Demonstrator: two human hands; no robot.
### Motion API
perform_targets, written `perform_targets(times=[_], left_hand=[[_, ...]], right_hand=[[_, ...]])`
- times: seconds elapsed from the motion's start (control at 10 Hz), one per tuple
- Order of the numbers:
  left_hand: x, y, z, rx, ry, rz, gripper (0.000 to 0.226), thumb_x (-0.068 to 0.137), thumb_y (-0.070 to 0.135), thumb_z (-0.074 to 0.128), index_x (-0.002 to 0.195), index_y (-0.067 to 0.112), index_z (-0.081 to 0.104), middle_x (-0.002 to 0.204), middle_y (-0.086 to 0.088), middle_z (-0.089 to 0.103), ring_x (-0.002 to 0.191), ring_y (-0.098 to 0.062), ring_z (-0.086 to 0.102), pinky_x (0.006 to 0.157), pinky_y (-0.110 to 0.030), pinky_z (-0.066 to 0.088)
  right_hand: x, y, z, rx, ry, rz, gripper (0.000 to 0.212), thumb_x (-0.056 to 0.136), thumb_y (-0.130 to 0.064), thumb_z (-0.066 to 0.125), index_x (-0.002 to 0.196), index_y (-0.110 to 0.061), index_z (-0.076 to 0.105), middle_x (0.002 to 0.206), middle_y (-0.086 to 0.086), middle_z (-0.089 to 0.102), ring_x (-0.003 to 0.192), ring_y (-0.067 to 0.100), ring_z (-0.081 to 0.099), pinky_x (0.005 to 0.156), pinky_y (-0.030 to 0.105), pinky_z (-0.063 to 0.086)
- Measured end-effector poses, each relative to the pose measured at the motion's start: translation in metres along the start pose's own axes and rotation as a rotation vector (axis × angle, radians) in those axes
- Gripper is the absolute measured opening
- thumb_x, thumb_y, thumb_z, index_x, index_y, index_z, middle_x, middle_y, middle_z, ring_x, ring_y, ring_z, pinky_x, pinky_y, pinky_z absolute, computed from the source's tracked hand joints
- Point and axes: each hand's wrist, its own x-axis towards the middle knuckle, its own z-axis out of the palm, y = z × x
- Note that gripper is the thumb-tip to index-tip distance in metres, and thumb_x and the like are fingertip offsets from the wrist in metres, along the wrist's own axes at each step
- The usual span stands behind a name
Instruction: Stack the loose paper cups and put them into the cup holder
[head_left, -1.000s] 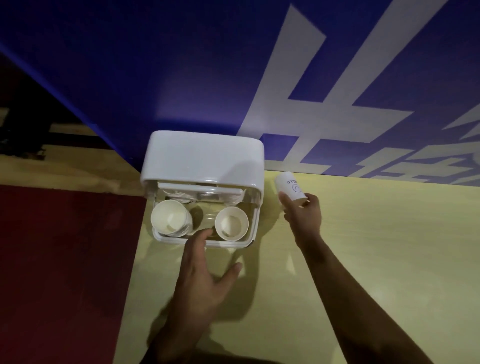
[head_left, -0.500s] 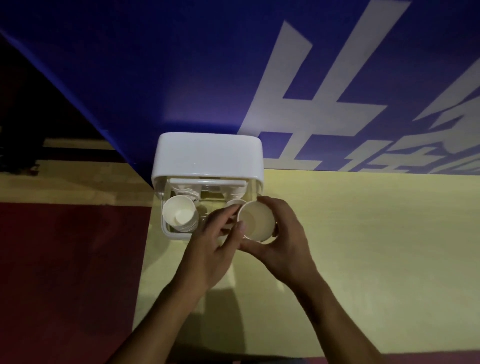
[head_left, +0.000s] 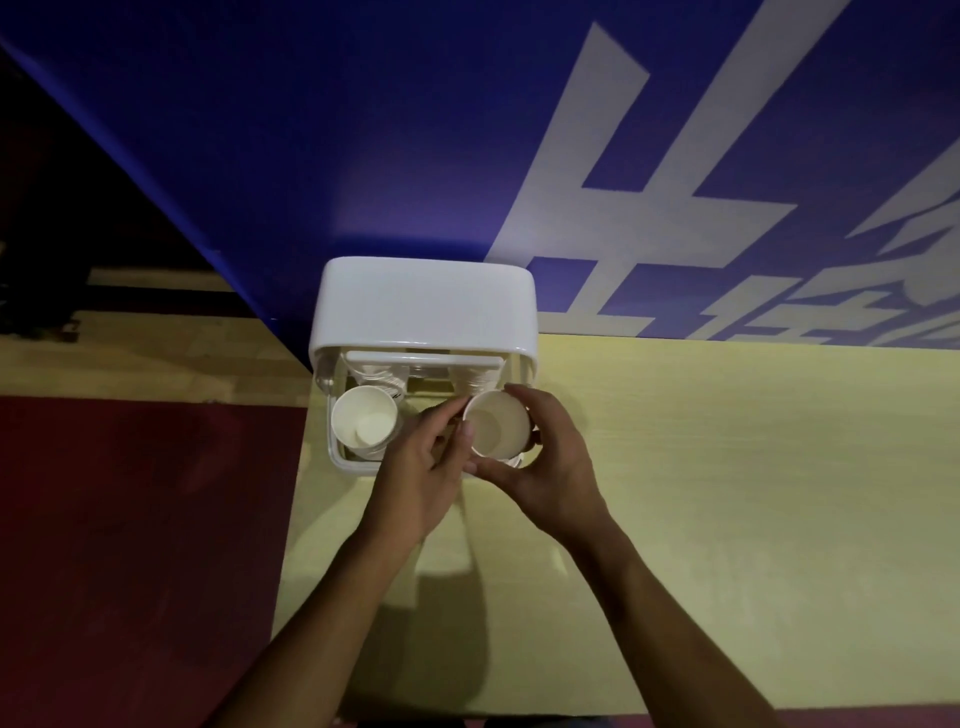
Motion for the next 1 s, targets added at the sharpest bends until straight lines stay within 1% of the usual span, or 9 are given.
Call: perform_targets(times=[0.1,0.2,0.3,0.4,0.5,0.7,0.8,0.9,1.0], left_hand=[[0.002,-0.015,0.006,0.115,0.055,0.055,0.032,0.105,0.031,0.056,0.136,0.029,0.065,0.127,0.012,0.062,0.119,-0.005,0.060,0.103,-0.039,0.052],[0.005,-0.023,0.010,0.130,0.074,0.036,0.031,0.106,0.029,0.055,0.136,0.025,0.064,0.130,0.014,0.060,0.119,-0.005,0.060,0.101,-0.041,0.054],[0.008,-0.027,0.013,0.057,0.054,-0.048,0.035,0.106,0.031,0.055,0.141,0.029,0.060,0.121,0.011,0.067,0.101,-0.004,0.070,0.092,-0.040,0.059],[0.009,-0.026,0.015,0.020,0.051,-0.102,0.037,0.106,0.028,0.055,0.143,0.030,0.058,0.115,0.008,0.071,0.093,0.000,0.071,0.089,-0.031,0.059],[0.007,-0.023,0.016,-0.018,0.074,-0.117,0.035,0.105,0.022,0.057,0.140,0.027,0.060,0.109,0.009,0.071,0.090,0.003,0.071,0.084,-0.018,0.056],[0.005,-0.023,0.019,-0.060,0.102,-0.140,0.034,0.104,0.021,0.059,0.139,0.021,0.060,0.111,0.009,0.071,0.090,0.003,0.071,0.078,-0.011,0.052],[0.001,-0.020,0.018,-0.059,0.098,-0.141,0.034,0.105,0.024,0.057,0.139,0.020,0.059,0.103,0.017,0.073,0.093,0.002,0.071,0.083,-0.017,0.055],[-0.003,-0.018,0.015,-0.056,0.101,-0.157,0.036,0.104,0.034,0.055,0.139,0.024,0.058,0.113,0.021,0.070,0.105,0.010,0.063,0.088,-0.015,0.052],[-0.021,-0.014,0.013,-0.051,0.126,-0.146,0.032,0.103,0.039,0.056,0.135,0.032,0.059,0.124,0.022,0.060,0.107,0.022,0.054,0.079,-0.001,0.044]], right_hand=[[0.001,0.016,0.010,-0.021,-0.018,0.008,0.081,0.068,-0.048,0.093,0.136,-0.023,0.057,0.132,-0.013,0.061,0.119,0.011,0.056,0.091,0.031,0.051],[0.005,0.026,0.017,-0.098,-0.035,0.011,0.084,0.068,-0.055,0.090,0.139,-0.024,0.057,0.135,-0.016,0.060,0.121,0.009,0.048,0.100,0.031,0.044],[0.006,0.031,0.023,-0.074,-0.049,0.041,0.083,0.070,-0.053,0.089,0.141,-0.024,0.057,0.138,-0.019,0.059,0.126,-0.002,0.045,0.106,0.029,0.041],[0.006,0.032,0.024,0.041,-0.073,0.093,0.079,0.074,-0.042,0.090,0.143,-0.025,0.055,0.136,-0.024,0.059,0.127,0.000,0.054,0.104,0.027,0.047],[0.010,0.032,0.022,0.069,-0.117,0.123,0.074,0.076,-0.038,0.089,0.141,-0.032,0.054,0.131,-0.035,0.057,0.124,-0.002,0.056,0.098,0.020,0.048],[0.013,0.035,0.019,0.128,-0.191,0.185,0.079,0.077,-0.034,0.089,0.146,-0.035,0.051,0.141,-0.026,0.055,0.131,0.002,0.054,0.106,0.038,0.051],[0.009,0.030,0.018,0.119,-0.173,0.187,0.084,0.075,-0.037,0.090,0.148,-0.037,0.047,0.144,-0.028,0.051,0.133,-0.001,0.050,0.109,0.035,0.048],[0.002,0.025,0.008,0.138,-0.077,0.261,0.092,0.074,-0.045,0.089,0.153,-0.037,0.042,0.150,-0.023,0.048,0.133,-0.003,0.049,0.107,0.028,0.046],[-0.017,0.020,-0.005,0.156,-0.038,0.279,0.078,0.080,-0.046,0.084,0.149,-0.039,0.047,0.145,-0.020,0.054,0.125,-0.002,0.055,0.099,0.023,0.050]])
